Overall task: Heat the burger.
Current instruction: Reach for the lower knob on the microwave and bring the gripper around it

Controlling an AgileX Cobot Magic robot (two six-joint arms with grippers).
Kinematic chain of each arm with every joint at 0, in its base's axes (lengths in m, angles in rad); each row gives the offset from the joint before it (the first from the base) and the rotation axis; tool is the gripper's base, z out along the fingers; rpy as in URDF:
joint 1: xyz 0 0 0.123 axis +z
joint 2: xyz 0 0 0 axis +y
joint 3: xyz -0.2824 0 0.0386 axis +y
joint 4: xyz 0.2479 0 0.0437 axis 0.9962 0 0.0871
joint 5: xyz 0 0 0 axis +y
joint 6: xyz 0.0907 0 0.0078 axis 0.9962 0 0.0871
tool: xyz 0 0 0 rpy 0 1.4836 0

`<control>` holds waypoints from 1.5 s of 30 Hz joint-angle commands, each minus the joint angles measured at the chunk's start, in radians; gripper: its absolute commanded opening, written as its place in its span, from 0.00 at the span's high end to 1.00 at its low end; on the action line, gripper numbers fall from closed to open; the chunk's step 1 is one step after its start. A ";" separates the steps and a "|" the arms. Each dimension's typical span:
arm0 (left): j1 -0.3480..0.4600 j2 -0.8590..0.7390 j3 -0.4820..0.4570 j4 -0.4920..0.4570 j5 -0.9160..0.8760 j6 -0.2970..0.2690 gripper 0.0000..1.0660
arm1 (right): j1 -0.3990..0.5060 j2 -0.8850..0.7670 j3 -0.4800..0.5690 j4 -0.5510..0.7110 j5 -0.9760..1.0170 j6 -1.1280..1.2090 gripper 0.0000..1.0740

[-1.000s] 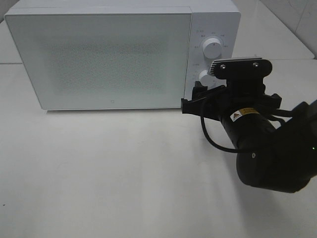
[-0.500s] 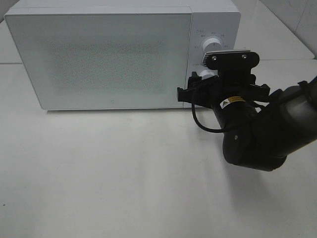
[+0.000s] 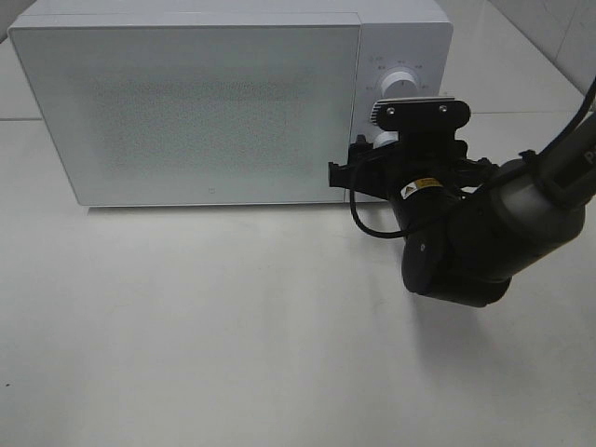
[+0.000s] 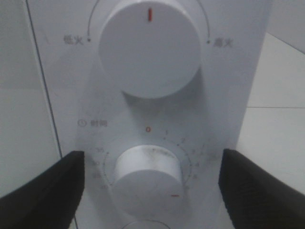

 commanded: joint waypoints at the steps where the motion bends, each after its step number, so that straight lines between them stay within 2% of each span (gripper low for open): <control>1: 0.004 -0.023 0.002 -0.001 -0.011 -0.003 0.08 | -0.004 0.004 -0.015 -0.013 0.011 0.009 0.31; 7: 0.004 -0.023 0.002 -0.001 -0.011 -0.003 0.08 | -0.004 0.004 -0.015 -0.013 0.008 0.009 0.31; 11: 0.004 -0.023 0.002 -0.001 -0.011 -0.003 0.08 | -0.004 0.004 -0.015 -0.014 0.008 0.009 0.37; 12: 0.004 -0.023 0.002 -0.001 -0.011 -0.003 0.08 | -0.004 0.004 -0.015 -0.014 0.008 0.009 0.43; 15: 0.004 -0.023 0.002 -0.001 -0.011 -0.003 0.08 | -0.004 0.004 -0.015 -0.014 0.008 0.009 0.47; 17: 0.004 -0.023 0.002 -0.001 -0.011 -0.003 0.08 | -0.004 0.004 -0.015 -0.030 0.008 0.008 0.68; 18: 0.004 -0.023 0.002 -0.001 -0.011 -0.003 0.08 | -0.004 0.004 -0.015 -0.030 0.008 0.008 0.68; 19: 0.004 -0.023 0.002 -0.001 -0.011 -0.003 0.08 | -0.004 0.004 -0.015 -0.033 0.007 0.008 0.72; 20: 0.004 -0.023 0.002 -0.001 -0.011 -0.003 0.08 | -0.004 0.004 -0.015 -0.033 0.007 0.008 0.82; 21: 0.004 -0.023 0.002 -0.001 -0.011 -0.003 0.08 | -0.004 0.004 -0.015 -0.033 0.007 0.008 0.82; 22: 0.004 -0.023 0.002 -0.001 -0.011 -0.003 0.08 | -0.004 0.004 -0.015 -0.033 0.007 0.008 0.91; 25: 0.004 -0.023 0.002 -0.001 -0.011 -0.003 0.08 | -0.004 0.004 -0.015 -0.033 0.007 0.008 0.98; 45: 0.004 -0.023 0.002 -0.001 -0.011 -0.003 0.08 | -0.004 0.004 -0.015 -0.033 0.011 0.034 1.00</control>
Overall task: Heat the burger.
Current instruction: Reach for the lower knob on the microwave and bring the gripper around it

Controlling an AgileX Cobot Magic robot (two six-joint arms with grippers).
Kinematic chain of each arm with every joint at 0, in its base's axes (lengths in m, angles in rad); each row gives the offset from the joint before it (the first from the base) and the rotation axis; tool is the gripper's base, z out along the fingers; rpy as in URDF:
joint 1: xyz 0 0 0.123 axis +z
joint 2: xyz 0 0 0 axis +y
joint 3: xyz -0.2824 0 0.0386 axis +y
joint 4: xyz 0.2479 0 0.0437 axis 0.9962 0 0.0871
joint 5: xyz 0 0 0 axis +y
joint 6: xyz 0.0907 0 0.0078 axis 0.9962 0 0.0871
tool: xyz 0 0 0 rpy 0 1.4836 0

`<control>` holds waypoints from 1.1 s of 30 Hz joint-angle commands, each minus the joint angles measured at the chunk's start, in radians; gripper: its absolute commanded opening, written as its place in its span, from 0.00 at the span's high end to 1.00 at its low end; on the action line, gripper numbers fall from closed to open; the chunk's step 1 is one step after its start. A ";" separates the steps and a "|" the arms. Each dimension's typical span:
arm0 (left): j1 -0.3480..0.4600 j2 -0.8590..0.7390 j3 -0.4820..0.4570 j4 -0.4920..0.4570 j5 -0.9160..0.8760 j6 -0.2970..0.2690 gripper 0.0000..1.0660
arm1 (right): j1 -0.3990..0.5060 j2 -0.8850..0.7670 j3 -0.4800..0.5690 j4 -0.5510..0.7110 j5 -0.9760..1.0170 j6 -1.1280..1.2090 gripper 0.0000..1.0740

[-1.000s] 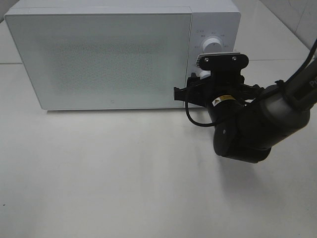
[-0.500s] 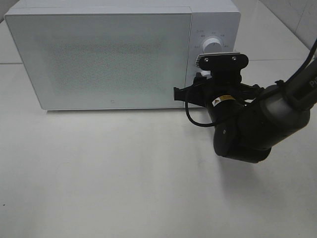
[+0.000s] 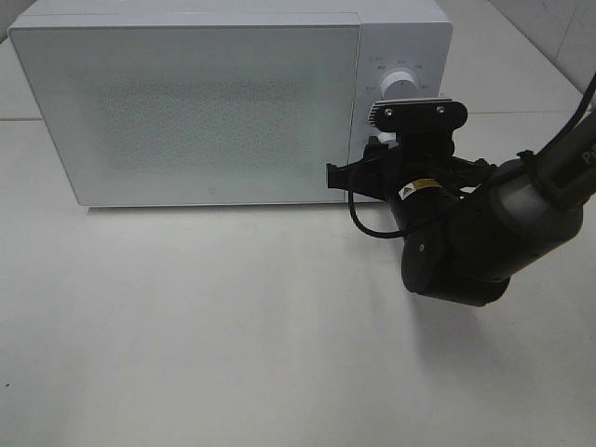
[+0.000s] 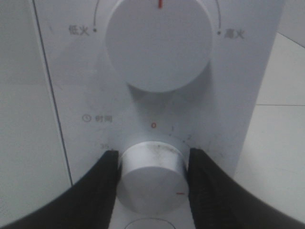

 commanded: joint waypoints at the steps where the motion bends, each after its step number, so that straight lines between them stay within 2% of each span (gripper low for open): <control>1: 0.004 -0.023 0.002 -0.001 -0.011 -0.003 0.08 | -0.002 0.001 -0.010 -0.022 0.001 0.032 1.00; 12: 0.004 -0.023 0.002 -0.001 -0.011 -0.003 0.08 | -0.002 0.001 -0.010 -0.029 -0.006 0.288 1.00; 21: 0.004 -0.023 0.002 -0.001 -0.011 -0.003 0.08 | -0.002 0.001 -0.010 -0.054 -0.050 0.627 1.00; 23: 0.004 -0.023 0.002 -0.001 -0.011 -0.003 0.08 | -0.002 0.001 -0.009 -0.055 -0.055 0.781 1.00; 33: 0.004 -0.023 0.002 -0.001 -0.011 -0.003 0.08 | -0.002 0.001 -0.009 -0.053 -0.073 1.072 1.00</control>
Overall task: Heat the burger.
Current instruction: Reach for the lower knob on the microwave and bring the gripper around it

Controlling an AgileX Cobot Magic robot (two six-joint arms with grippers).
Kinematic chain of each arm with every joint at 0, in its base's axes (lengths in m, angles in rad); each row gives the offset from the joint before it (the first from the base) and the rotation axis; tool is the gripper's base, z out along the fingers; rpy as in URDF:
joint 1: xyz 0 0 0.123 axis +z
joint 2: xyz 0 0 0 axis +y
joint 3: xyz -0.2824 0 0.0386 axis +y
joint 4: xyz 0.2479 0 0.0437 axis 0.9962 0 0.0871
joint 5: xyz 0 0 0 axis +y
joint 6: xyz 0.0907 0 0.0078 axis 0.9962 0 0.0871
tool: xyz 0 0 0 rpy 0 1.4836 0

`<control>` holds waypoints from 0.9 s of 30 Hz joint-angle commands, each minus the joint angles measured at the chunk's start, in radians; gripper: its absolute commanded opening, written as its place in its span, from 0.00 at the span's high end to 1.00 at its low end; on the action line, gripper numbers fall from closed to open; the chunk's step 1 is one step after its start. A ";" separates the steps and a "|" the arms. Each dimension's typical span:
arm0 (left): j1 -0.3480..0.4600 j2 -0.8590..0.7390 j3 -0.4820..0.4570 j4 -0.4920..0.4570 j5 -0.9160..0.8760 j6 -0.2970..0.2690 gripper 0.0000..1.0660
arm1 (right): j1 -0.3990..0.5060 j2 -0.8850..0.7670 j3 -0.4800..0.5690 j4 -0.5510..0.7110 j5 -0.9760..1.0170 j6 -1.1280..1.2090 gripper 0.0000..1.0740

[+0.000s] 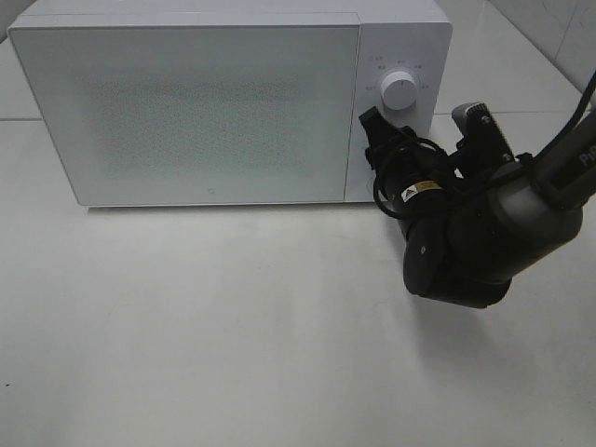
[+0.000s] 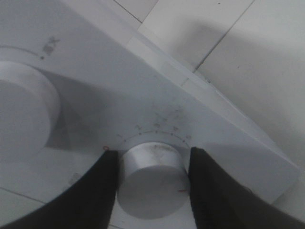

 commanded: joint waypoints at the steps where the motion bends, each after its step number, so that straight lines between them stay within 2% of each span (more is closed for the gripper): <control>1: 0.004 -0.023 0.002 -0.001 -0.011 -0.003 0.08 | 0.001 -0.008 -0.011 -0.052 -0.069 0.154 1.00; 18: 0.004 -0.023 0.002 -0.001 -0.011 -0.003 0.08 | 0.001 -0.008 -0.011 0.027 -0.065 0.678 1.00; 27: 0.004 -0.023 0.002 -0.001 -0.011 -0.003 0.08 | 0.001 -0.008 -0.011 0.026 -0.065 0.653 1.00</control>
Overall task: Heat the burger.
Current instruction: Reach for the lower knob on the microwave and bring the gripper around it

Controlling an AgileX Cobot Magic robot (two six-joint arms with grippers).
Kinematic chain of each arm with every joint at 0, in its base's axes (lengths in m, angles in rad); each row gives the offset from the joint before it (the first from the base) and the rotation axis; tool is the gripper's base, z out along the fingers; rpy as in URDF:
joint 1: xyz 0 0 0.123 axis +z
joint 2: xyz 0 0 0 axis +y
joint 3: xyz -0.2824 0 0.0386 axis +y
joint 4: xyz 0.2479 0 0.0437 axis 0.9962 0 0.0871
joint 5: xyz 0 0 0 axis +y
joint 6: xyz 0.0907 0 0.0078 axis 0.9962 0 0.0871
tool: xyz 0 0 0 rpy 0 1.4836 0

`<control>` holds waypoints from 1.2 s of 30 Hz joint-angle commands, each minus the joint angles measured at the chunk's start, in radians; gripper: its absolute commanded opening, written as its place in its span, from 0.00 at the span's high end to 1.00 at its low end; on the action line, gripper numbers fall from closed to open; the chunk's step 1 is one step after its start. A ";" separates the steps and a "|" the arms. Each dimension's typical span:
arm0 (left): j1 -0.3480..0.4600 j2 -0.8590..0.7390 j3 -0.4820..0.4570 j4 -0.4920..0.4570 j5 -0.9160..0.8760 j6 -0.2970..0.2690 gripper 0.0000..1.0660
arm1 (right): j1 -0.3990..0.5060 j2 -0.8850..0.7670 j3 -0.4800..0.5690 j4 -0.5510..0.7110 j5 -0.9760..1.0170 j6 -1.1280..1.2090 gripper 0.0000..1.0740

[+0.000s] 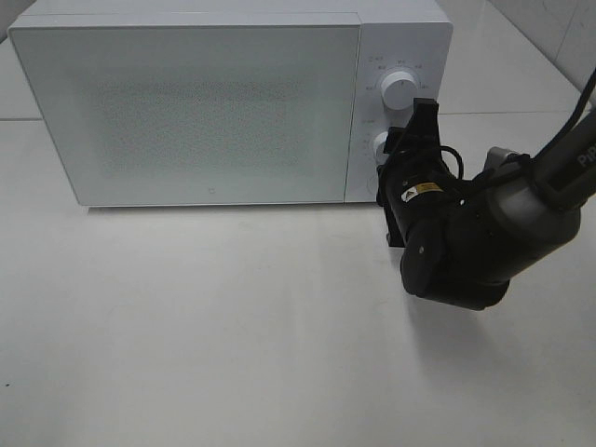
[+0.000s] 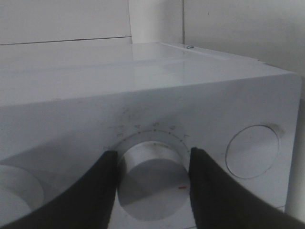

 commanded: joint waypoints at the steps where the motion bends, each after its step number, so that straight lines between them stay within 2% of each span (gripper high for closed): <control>1: 0.004 -0.023 0.002 -0.001 -0.011 -0.003 0.08 | 0.000 -0.008 -0.012 -0.003 -0.072 -0.015 1.00; 11: 0.004 -0.023 0.002 -0.001 -0.011 -0.003 0.08 | 0.000 -0.008 -0.012 -0.004 -0.072 -0.040 0.98; 17: 0.004 -0.023 0.002 -0.001 -0.011 -0.003 0.08 | 0.000 -0.008 -0.012 0.003 -0.072 -0.064 0.92; 18: 0.004 -0.023 0.002 -0.001 -0.011 -0.003 0.08 | 0.000 -0.008 -0.012 0.003 -0.072 -0.075 0.87; 20: 0.004 -0.023 0.002 -0.001 -0.011 -0.003 0.08 | 0.000 -0.008 -0.012 0.004 -0.072 -0.080 0.85; 21: 0.004 -0.023 0.002 -0.001 -0.011 -0.003 0.08 | 0.000 -0.008 -0.012 0.007 -0.072 -0.081 0.78; 22: 0.004 -0.023 0.002 -0.001 -0.011 -0.003 0.08 | 0.000 -0.008 -0.012 0.007 -0.072 -0.081 0.78; 23: 0.004 -0.023 0.002 -0.001 -0.011 -0.003 0.08 | 0.000 -0.008 -0.012 0.015 -0.072 -0.081 0.71; 24: 0.004 -0.023 0.002 -0.001 -0.011 -0.003 0.08 | 0.000 -0.009 -0.012 0.021 -0.072 -0.081 0.67; 25: 0.004 -0.023 0.002 -0.001 -0.011 -0.003 0.08 | 0.000 -0.009 -0.012 0.021 -0.072 -0.081 0.67; 27: 0.004 -0.023 0.002 -0.001 -0.011 -0.003 0.08 | 0.000 -0.011 -0.012 0.050 -0.072 -0.082 0.56; 28: 0.004 -0.023 0.002 -0.001 -0.011 -0.003 0.08 | 0.000 -0.011 -0.012 0.050 -0.072 -0.082 0.56; 29: 0.004 -0.023 0.002 -0.001 -0.011 -0.003 0.08 | 0.000 -0.011 -0.012 0.053 -0.072 -0.088 0.48; 30: 0.004 -0.023 0.002 -0.001 -0.011 -0.003 0.08 | 0.000 -0.011 -0.012 0.053 -0.072 -0.088 0.48; 31: 0.004 -0.023 0.002 -0.001 -0.011 -0.003 0.08 | 0.000 -0.013 -0.012 0.052 -0.072 -0.108 0.40; 32: 0.004 -0.023 0.002 -0.001 -0.011 -0.003 0.08 | 0.000 -0.017 -0.012 0.050 -0.065 -0.114 0.37; 36: 0.004 -0.023 0.002 -0.001 -0.011 -0.003 0.08 | 0.000 -0.040 0.000 0.022 -0.029 -0.130 0.31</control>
